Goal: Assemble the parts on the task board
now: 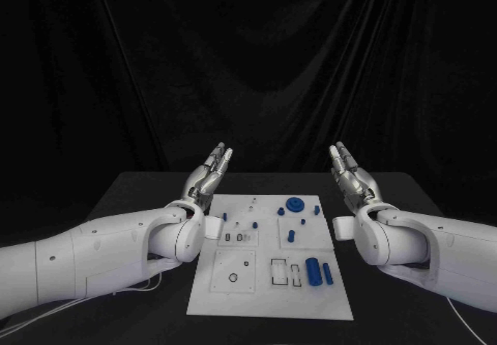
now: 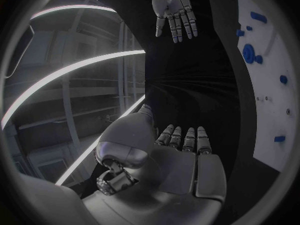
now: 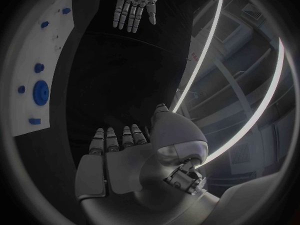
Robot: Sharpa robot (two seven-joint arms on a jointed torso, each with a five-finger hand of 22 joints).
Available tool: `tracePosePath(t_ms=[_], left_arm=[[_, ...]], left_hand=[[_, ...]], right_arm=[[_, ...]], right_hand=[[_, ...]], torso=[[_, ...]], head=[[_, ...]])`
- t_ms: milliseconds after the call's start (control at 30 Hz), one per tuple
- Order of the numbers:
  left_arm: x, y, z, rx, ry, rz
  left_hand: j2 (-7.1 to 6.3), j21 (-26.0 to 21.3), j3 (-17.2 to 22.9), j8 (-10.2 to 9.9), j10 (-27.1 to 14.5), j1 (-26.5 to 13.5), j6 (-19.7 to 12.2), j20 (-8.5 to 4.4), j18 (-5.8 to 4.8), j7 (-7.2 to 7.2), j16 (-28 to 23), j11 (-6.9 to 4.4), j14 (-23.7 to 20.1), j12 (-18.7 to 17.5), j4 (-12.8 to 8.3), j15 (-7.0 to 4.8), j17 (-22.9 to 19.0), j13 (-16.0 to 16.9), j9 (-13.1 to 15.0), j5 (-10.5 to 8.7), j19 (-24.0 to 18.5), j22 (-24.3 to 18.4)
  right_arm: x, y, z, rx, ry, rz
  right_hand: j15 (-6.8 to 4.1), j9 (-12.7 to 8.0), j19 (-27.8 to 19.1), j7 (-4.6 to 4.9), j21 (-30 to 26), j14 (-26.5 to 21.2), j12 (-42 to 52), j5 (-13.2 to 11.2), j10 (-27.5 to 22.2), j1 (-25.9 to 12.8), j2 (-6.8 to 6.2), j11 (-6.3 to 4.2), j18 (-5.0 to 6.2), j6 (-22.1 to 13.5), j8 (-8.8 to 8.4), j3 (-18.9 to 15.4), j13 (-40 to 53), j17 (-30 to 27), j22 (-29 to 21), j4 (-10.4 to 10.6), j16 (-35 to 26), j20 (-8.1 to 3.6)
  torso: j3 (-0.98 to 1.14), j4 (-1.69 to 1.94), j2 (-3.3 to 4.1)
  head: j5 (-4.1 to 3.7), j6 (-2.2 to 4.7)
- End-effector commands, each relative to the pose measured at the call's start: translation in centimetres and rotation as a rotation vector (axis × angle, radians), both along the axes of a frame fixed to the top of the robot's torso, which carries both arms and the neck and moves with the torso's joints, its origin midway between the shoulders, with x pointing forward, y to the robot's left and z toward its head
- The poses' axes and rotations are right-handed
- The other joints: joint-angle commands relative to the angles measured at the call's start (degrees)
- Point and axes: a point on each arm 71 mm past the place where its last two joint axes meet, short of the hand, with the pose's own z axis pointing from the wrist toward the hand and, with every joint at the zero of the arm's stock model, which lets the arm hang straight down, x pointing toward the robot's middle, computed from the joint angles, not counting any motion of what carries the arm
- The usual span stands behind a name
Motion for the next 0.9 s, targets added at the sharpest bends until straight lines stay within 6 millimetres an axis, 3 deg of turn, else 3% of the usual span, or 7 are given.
tracePosePath(t_ms=[33, 333, 433, 533, 600, 667, 900], left_arm=[[-0.1, -0.8, 1.0, -0.172, -0.084, -0.140], [-0.3, -0.9, 1.0, -0.237, -0.104, -0.211], [-0.3, -0.3, 0.9, -0.254, -0.095, -0.229], [-0.4, 0.0, 0.9, -0.237, -0.105, -0.225], [-0.4, 0.3, 0.9, -0.215, -0.116, -0.216], [-0.6, 0.7, 1.0, -0.193, -0.128, -0.211], [-1.0, 2.3, 1.3, -0.102, -0.186, -0.236]], left_hand=[[0.53, -0.7, -0.8, -0.2, 0.3, 3.0, 0.2, 2.80, 0.90, -0.85, -0.6, -0.84, 0.7, -0.6, 1.2, -2.60, -0.3, -0.7, -0.2, 1.50, 0.1, -0.6], [0.55, -0.7, -0.7, -0.1, 0.3, 3.3, 0.4, 3.20, 1.43, 0.19, -0.6, 0.10, 0.7, -0.6, 1.2, -2.38, -0.3, -0.7, -0.2, 1.52, 0.1, -0.6], [0.52, -0.7, -0.7, -0.1, 0.3, 3.5, 0.7, 3.37, 1.60, 0.70, -0.6, 0.58, 0.7, -0.6, 1.2, -2.35, -0.3, -0.7, -0.1, 1.58, 0.1, -0.6], [0.49, -0.7, -0.7, 0.0, 0.3, 3.6, 0.8, 3.45, 1.65, 0.87, -0.6, 0.74, 0.7, -0.6, 1.2, -2.30, -0.3, -0.7, -0.1, 1.61, 0.1, -0.6], [0.33, -0.7, -0.9, 0.0, 0.3, 4.1, 1.2, 4.26, 1.77, 1.19, -0.6, 1.30, 0.7, -0.6, 1.1, -1.61, -0.3, -0.7, 0.0, 1.78, 0.1, -0.6], [-0.65, -0.7, -1.6, 0.5, 0.3, 6.5, 3.5, 9.25, 2.07, 3.19, -0.6, 4.92, 0.7, -0.6, 0.9, 2.20, -0.3, -0.7, 0.3, 3.04, 0.1, -0.6], [-1.55, 0.6, -3.1, 2.1, 4.1, 16.5, 8.3, 14.52, 2.38, 4.77, 1.8, 13.05, 2.0, 6.4, 1.0, 5.95, 0.5, 1.2, 1.0, 9.15, 1.9, 0.3]], right_arm=[[0.0, 0.2, 0.2, 0.050, -0.007, 0.020], [0.0, 0.2, 0.2, 0.050, -0.007, 0.020], [0.4, -0.3, 0.0, 0.071, -0.002, 0.044], [0.4, -0.4, 0.0, 0.069, -0.007, 0.040], [0.4, -0.5, 0.1, 0.064, -0.010, 0.034], [0.5, -0.7, 0.3, 0.054, -0.019, 0.033], [1.3, -1.1, 2.0, -0.075, -0.121, 0.103]], right_hand=[[-12.77, -0.2, 0.6, -0.15, -1.4, 0.4, -0.3, 1.4, 0.6, 3.1, 0.08, -0.12, 1.69, -0.1, -0.71, -1.9, -0.6, -0.8, -0.2, 0.3, -1.3, -6.12], [-9.37, -0.2, 0.6, -0.18, -1.4, 0.4, -0.6, 1.6, 0.6, 4.0, -0.21, 3.59, 1.19, -0.1, -0.72, -1.8, -0.7, -0.8, -0.2, 0.4, -1.3, -3.68], [-8.61, -0.1, 0.6, 0.52, -1.4, 0.4, -0.6, 1.7, 0.6, 4.3, -0.29, 4.17, 1.02, 0.2, -0.66, -1.7, -0.7, -0.8, -0.2, 0.4, -1.3, -3.10], [-5.10, 0.0, 0.6, 1.63, -1.4, 0.4, -0.2, 2.3, 0.6, 5.5, -0.74, 6.93, 1.07, 0.9, -0.51, -1.5, -0.6, -0.8, -0.2, 0.4, -1.3, 0.81], [3.11, 0.2, 0.6, 3.86, -1.4, 0.4, 1.7, 3.7, 0.9, 8.2, -2.30, 12.94, 1.27, 2.2, -0.27, -1.3, -0.1, -0.8, -0.2, 0.1, -1.3, 9.65], [5.44, 0.5, 0.6, 6.12, -1.4, 0.4, 3.6, 4.3, 1.4, 10.1, -3.45, 15.90, 1.49, 3.8, 0.14, -1.0, 0.3, -0.8, -0.2, -0.2, -1.3, 13.52], [13.14, 1.1, 5.3, 11.26, 1.7, 4.7, 10.2, 5.8, 3.1, 16.4, -7.09, 19.94, 1.78, 7.9, 1.79, 0.7, 1.2, 1.0, 1.8, -0.7, 3.9, 18.94]], torso=[[0.01, 0.01, -0.10], [0.01, 0.01, -0.10], [0.03, 0.07, -0.22], [0.03, 0.09, -0.20], [0.03, 0.09, -0.17], [0.02, 0.08, -0.16], [-0.01, -0.09, -0.24]], head=[[0.02, -0.05], [0.02, -0.05], [0.46, -2.92], [-0.16, -3.54], [-0.22, -3.79], [-0.23, -4.00], [-1.03, -5.63]])
